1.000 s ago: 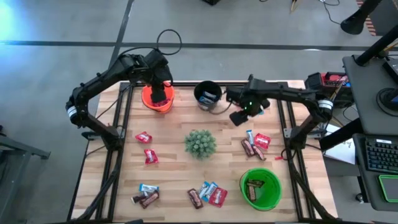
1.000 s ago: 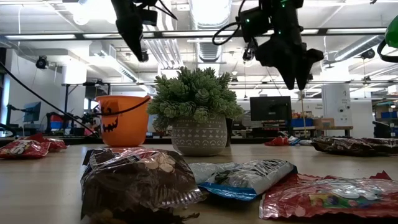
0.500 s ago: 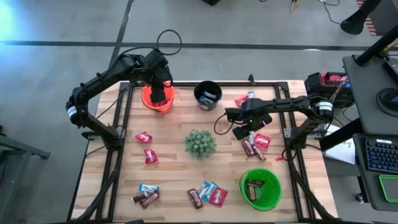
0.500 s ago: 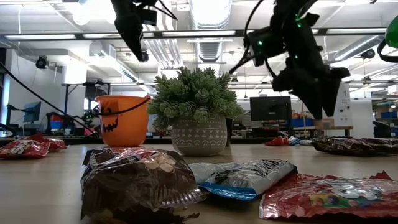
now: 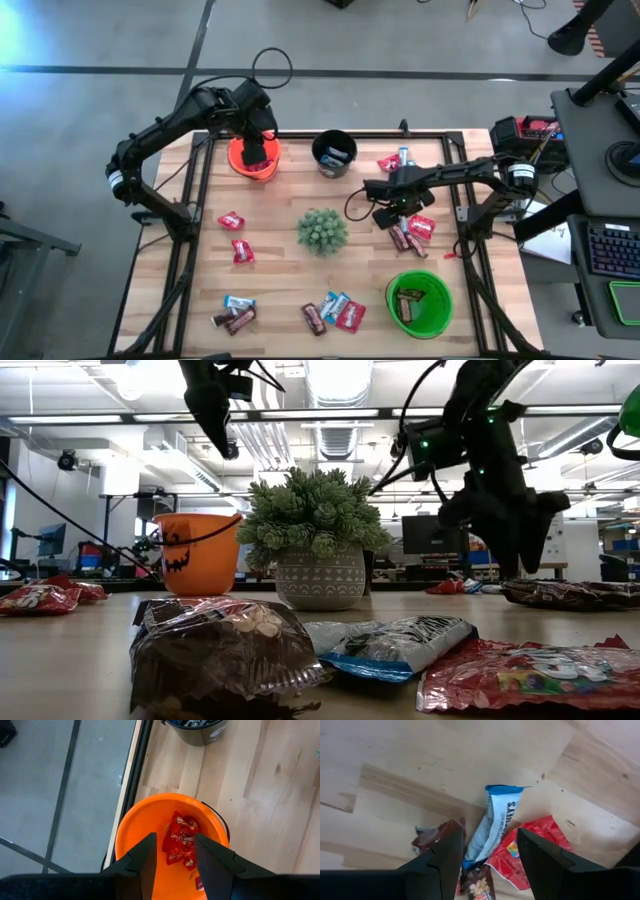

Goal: Organize candy in baskets
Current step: Put the white chocolate bar into the black bucket

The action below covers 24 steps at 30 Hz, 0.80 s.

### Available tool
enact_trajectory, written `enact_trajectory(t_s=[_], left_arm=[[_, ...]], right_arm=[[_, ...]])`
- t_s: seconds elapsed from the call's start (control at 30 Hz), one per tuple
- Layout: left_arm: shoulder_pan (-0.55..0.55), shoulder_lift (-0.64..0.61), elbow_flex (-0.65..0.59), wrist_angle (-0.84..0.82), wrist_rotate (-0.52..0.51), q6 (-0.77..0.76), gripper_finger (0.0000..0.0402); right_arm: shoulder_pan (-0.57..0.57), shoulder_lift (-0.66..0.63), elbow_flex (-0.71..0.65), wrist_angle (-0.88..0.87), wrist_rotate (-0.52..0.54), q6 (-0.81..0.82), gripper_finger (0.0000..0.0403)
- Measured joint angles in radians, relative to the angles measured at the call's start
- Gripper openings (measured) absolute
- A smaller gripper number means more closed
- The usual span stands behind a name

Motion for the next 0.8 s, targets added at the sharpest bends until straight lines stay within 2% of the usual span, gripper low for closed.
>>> enact_trajectory(t_s=[0.33, 0.5, 0.6, 0.8], left_arm=[[0.0, 0.001, 0.0, 0.0, 0.0, 0.0, 0.0113], [0.0, 0.001, 0.0, 0.001, 0.0, 0.0, 0.0113], [0.0, 0.001, 0.0, 0.001, 0.0, 0.0, 0.0113], [0.0, 0.001, 0.0, 0.001, 0.0, 0.0, 0.0113]], right_arm=[[0.0, 0.0, -0.06, 0.09, 0.001, 0.016, 0.018], [-0.003, 0.0, -0.064, 0.099, 0.038, 0.027, 0.0176], [-0.005, 0.0, -0.065, 0.102, 0.053, 0.037, 0.0158], [-0.012, 0.0, -0.071, 0.103, 0.053, 0.052, 0.0093]])
